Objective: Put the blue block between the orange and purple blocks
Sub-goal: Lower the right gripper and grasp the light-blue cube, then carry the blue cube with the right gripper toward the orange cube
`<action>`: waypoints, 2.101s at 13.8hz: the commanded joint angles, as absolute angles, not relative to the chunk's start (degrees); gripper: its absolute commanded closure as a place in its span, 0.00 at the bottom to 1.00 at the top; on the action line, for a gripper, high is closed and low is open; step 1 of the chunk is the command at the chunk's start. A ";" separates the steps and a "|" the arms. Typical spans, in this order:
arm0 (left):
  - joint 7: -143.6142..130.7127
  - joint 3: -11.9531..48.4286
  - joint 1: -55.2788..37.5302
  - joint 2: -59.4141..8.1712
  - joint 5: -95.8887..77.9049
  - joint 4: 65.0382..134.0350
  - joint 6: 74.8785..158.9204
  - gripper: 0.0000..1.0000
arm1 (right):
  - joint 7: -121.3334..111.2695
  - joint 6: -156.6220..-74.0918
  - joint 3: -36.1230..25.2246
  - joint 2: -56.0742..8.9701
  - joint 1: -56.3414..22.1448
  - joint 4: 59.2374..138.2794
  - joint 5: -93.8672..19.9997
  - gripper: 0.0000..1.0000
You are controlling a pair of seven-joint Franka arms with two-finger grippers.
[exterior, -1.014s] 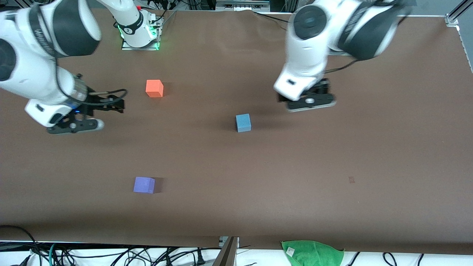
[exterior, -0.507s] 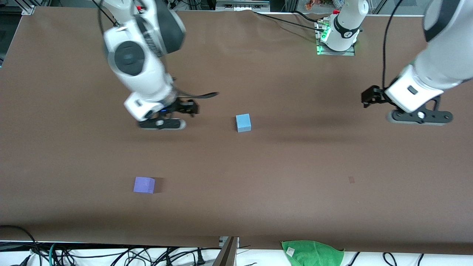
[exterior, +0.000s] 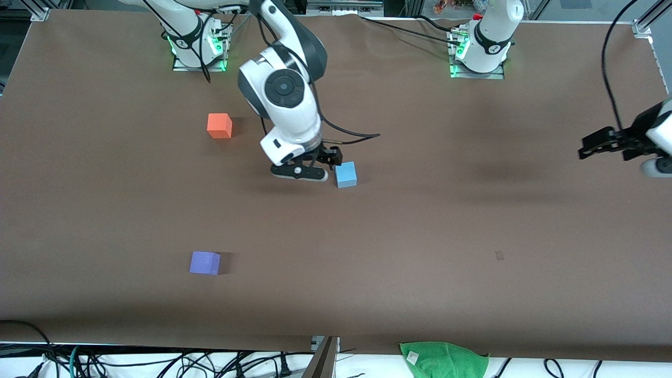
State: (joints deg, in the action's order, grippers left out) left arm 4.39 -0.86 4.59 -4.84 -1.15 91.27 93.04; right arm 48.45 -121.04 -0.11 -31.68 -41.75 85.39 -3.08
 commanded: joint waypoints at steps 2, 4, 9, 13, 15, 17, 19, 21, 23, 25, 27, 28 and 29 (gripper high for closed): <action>5.10 -1.06 3.34 0.70 -2.45 96.59 94.92 0.00 | 52.91 -128.65 -0.79 -38.39 -46.13 83.41 -0.45 0.00; 5.18 -0.79 3.95 2.01 -2.99 98.07 94.83 0.00 | 53.00 -132.61 -1.14 -41.12 -48.59 83.41 -0.26 0.00; 4.75 2.71 2.81 1.15 -1.59 93.71 89.82 0.00 | 52.03 -134.03 -1.14 -43.06 -50.01 83.41 5.17 0.00; 5.10 2.55 3.43 -0.26 -0.35 92.20 89.74 0.00 | 50.89 -134.03 -1.14 -43.68 -50.01 83.41 9.66 0.00; 4.92 2.72 3.34 -0.26 -0.27 91.93 89.74 0.00 | 51.15 -134.12 -1.14 -44.03 -50.10 83.41 9.75 0.00; 4.92 2.81 3.25 -0.26 -0.26 91.76 89.65 0.00 | 51.24 -134.30 -1.14 -44.56 -50.10 83.41 9.76 0.00; 4.92 2.81 3.08 -0.26 -0.26 91.67 89.65 0.00 | 51.24 -134.47 -1.14 -44.91 -50.10 83.41 9.84 0.00; 5.01 2.90 3.08 -0.26 -0.18 91.67 89.65 0.00 | 51.24 -135.08 -1.14 -45.17 -50.10 83.41 9.93 0.00; 4.92 2.90 2.81 -0.26 -0.18 91.67 89.65 0.00 | 51.33 -136.84 -1.14 -46.05 -50.10 83.41 9.93 0.00; 4.92 2.81 2.90 -0.26 -0.44 91.67 89.47 0.00 | 51.33 -137.98 -1.14 -46.67 -50.10 83.41 9.93 0.00; 4.83 2.90 2.64 -0.35 -0.53 91.58 89.65 0.00 | 51.33 -138.08 -1.14 -47.02 -50.10 83.41 9.93 0.00; 4.75 2.90 2.64 -0.26 -0.61 91.50 89.56 0.00 | 51.33 -138.08 -1.14 -47.11 -50.10 83.41 9.93 0.00; 4.75 2.90 2.64 -0.26 -0.70 91.58 89.21 0.00 | 51.33 -138.08 -1.14 -47.11 -50.10 83.41 9.93 0.00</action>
